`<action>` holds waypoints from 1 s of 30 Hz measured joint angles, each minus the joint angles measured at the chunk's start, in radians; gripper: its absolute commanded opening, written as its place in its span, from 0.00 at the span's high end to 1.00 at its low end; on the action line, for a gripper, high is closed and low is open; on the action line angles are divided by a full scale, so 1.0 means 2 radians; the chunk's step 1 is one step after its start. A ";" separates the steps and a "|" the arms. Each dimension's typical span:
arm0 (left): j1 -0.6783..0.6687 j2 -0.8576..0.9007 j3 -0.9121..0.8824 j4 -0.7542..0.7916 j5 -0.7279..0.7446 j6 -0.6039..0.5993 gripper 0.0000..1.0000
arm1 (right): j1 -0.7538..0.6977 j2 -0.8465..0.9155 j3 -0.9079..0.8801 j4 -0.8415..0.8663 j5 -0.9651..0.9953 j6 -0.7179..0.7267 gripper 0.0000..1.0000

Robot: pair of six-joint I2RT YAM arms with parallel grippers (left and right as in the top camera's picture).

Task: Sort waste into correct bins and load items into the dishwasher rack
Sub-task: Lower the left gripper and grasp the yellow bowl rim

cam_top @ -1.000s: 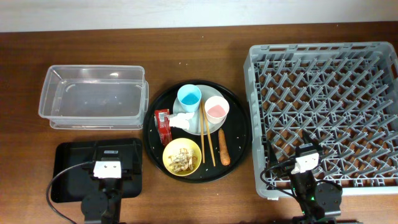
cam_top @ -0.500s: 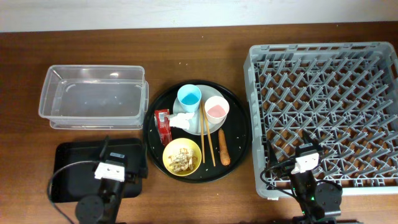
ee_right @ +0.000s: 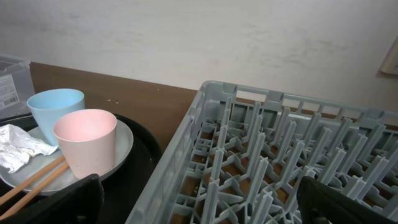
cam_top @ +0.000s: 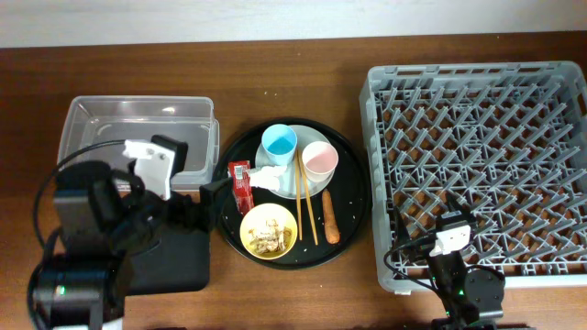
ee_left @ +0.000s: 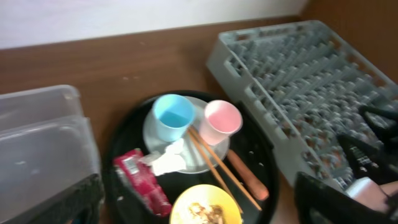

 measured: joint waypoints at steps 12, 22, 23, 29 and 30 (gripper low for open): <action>-0.193 0.055 0.002 -0.011 -0.144 -0.150 0.73 | 0.000 0.000 0.000 0.000 0.000 0.000 0.01; -0.378 0.281 0.006 -0.046 -0.270 -0.208 0.67 | 0.000 0.000 0.000 0.000 0.000 0.000 0.02; -0.378 0.297 0.006 -0.047 -0.270 -0.208 0.67 | 0.000 0.000 0.000 0.000 0.000 0.000 0.02; -0.380 0.342 0.006 -0.045 -0.272 -0.208 0.68 | 0.000 0.000 0.000 0.000 0.000 0.000 0.02; -0.382 0.350 0.006 -0.042 -0.272 -0.208 0.68 | 0.000 0.000 0.000 0.000 0.000 0.000 0.02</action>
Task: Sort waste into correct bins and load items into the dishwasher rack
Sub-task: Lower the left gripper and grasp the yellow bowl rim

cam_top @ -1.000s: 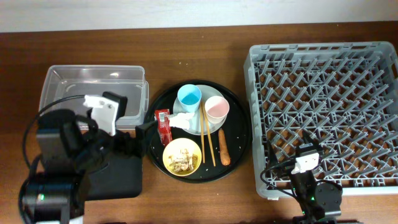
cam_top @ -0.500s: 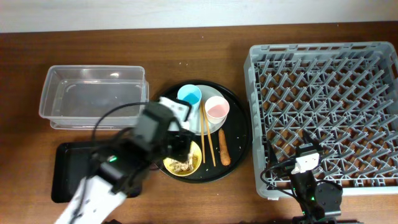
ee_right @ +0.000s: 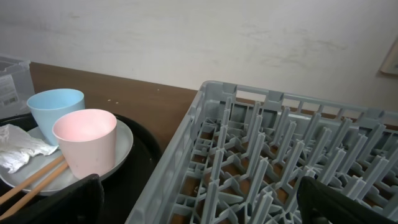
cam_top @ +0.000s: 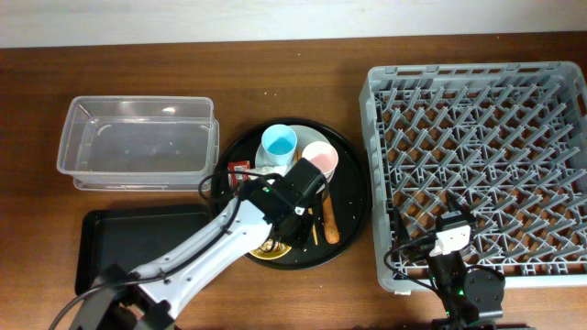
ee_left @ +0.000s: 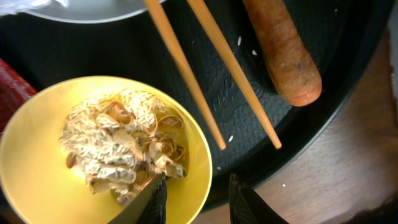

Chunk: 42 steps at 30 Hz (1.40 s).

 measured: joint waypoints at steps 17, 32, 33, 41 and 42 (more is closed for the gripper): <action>-0.021 0.069 -0.009 0.058 -0.018 -0.008 0.93 | 0.000 0.000 0.000 0.000 0.000 0.000 0.02; -0.021 0.069 -0.011 0.051 -0.040 -0.020 0.71 | 0.000 0.000 0.000 0.000 0.000 0.000 0.02; -0.020 0.069 -0.008 0.042 -0.040 -0.020 0.71 | 0.000 0.000 0.000 0.000 0.000 0.000 0.02; -0.021 0.069 0.003 -0.007 -0.040 -0.020 0.72 | 0.000 0.000 0.000 0.000 0.000 0.000 0.02; -0.021 0.069 0.003 -0.004 -0.040 -0.020 0.72 | 0.000 0.000 0.000 0.000 0.000 0.000 0.02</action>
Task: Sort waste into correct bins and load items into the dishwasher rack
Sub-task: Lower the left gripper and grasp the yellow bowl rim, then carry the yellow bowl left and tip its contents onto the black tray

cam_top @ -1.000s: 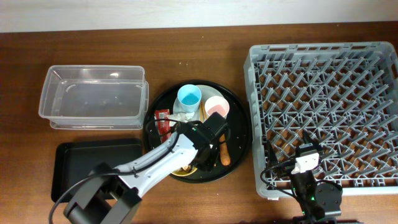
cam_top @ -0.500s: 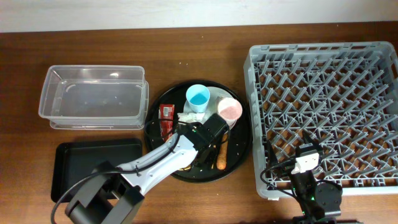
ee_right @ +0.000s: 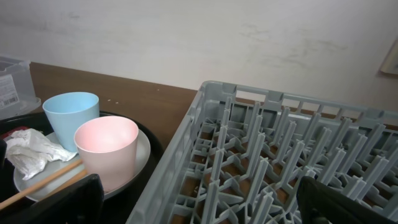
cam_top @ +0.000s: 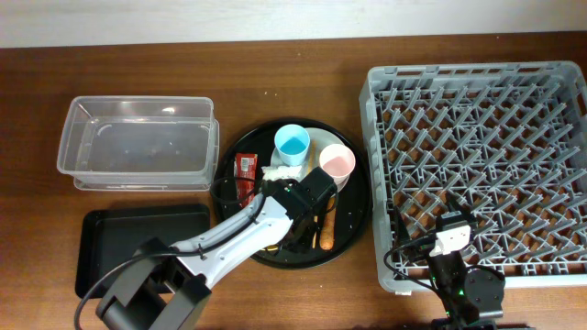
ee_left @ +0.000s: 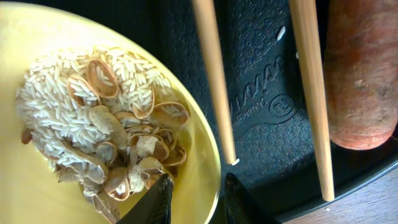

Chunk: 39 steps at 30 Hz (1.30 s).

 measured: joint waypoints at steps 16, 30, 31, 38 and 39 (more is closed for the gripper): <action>0.000 0.000 -0.012 0.035 -0.008 0.010 1.00 | 0.000 0.000 0.000 0.000 0.000 0.000 0.02; -0.002 -0.027 0.101 -0.072 -0.106 0.034 1.00 | 0.000 0.000 0.000 0.000 0.000 0.000 0.02; -0.001 -0.027 0.103 -0.080 -0.114 0.035 1.00 | 0.000 0.000 0.000 0.000 0.000 0.000 0.02; 0.127 -0.042 0.125 -0.160 -0.079 0.040 1.00 | 0.000 0.000 0.000 0.000 0.000 0.000 0.02; 0.161 -0.056 0.125 -0.175 -0.047 0.050 1.00 | 0.000 0.000 0.000 0.000 0.000 0.000 0.02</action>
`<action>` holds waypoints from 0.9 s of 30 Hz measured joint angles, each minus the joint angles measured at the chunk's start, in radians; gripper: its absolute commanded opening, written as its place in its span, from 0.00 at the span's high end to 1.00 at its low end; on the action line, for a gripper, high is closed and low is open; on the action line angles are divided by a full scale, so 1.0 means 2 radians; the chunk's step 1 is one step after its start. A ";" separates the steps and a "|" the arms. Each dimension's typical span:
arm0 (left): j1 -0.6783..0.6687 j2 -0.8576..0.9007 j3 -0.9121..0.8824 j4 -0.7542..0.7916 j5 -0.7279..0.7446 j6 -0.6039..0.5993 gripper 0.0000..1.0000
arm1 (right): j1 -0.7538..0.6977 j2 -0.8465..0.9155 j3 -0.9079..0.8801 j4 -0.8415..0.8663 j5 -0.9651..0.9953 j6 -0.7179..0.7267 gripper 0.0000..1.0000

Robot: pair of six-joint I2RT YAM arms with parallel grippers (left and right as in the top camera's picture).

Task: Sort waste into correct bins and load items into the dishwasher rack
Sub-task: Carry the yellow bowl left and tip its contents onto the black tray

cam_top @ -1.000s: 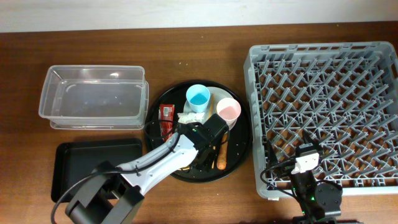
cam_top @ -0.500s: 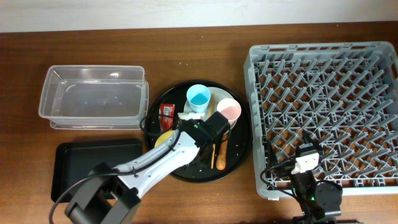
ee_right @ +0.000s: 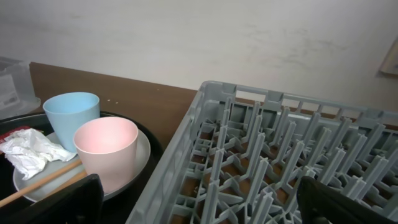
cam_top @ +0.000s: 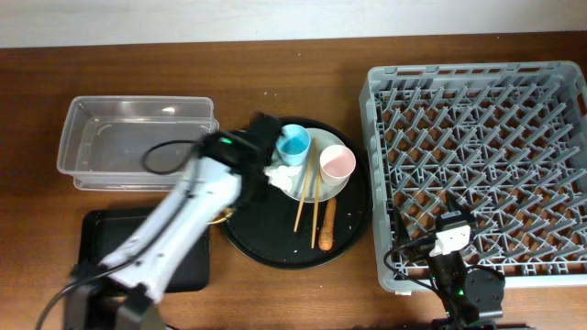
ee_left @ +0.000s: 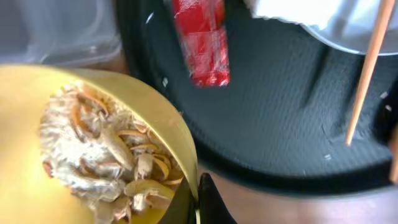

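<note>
A yellow bowl (ee_left: 93,143) of rice and food scraps hangs over the left edge of the round black tray (cam_top: 275,240). My left gripper (ee_left: 198,200) is shut on its rim. In the overhead view the raised left arm hides most of the bowl. On the tray are a red wrapper (ee_left: 202,43), a white plate (cam_top: 316,188) with a blue cup (cam_top: 294,142), a pink cup (cam_top: 337,163) and a crumpled tissue (cam_top: 280,174), chopsticks (cam_top: 307,188) and a brown sausage (cam_top: 326,225). My right gripper (ee_right: 199,204) rests open at the near edge of the grey dishwasher rack (cam_top: 477,165).
A clear plastic bin (cam_top: 138,142) stands at the left of the tray. A flat black bin (cam_top: 101,240) lies in front of it, partly under my left arm. The rack fills the right side of the table.
My left gripper was open astride the bowl's rim on the tray. Now it is shut on the rim, and the bowl is off the tray floor and further left, at the tray's left edge.
First my left arm was at the left over the black bin, with the bowl at the tray's front. Then the open gripper stood at the bowl's rim, at two moments; the plate and cups shifted right. Now the bowl is held at the tray's left edge. The right arm stayed still.
</note>
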 measured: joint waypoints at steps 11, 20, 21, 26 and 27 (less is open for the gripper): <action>0.304 -0.185 -0.032 -0.033 0.265 0.121 1.00 | 0.000 0.000 0.000 0.000 0.000 0.000 0.02; 0.497 -0.278 -0.277 0.107 0.419 0.150 1.00 | 0.000 0.000 0.000 0.000 0.000 0.000 0.02; 0.520 -0.273 -0.287 0.108 0.455 0.165 1.00 | 0.000 0.000 0.000 0.000 0.000 0.000 0.02; 0.571 -0.225 -0.292 0.079 0.590 0.260 1.00 | 0.000 0.000 0.000 0.000 0.000 0.000 0.02; 0.572 -0.212 -0.292 0.079 0.610 0.274 1.00 | 0.000 0.000 0.000 0.000 0.000 0.000 0.02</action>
